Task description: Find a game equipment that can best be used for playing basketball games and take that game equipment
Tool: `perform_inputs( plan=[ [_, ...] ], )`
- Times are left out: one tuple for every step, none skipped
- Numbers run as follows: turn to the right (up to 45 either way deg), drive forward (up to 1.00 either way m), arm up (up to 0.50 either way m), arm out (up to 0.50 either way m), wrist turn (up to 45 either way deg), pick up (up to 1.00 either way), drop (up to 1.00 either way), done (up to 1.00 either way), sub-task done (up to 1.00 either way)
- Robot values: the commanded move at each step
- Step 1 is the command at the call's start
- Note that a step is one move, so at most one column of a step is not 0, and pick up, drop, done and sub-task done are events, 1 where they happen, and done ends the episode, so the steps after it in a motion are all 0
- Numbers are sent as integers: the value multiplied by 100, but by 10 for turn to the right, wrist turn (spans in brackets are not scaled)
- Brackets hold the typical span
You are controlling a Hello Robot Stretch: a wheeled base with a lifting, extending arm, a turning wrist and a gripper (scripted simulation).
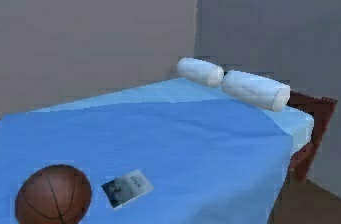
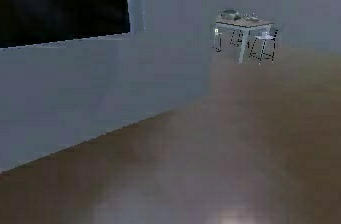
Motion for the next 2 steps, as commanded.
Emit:
perform_inputs(
  plan=[
    [-450,0,0,0,0,0,0,0,0],
    [-450,0,0,0,0,0,0,0,0]
  ],
)
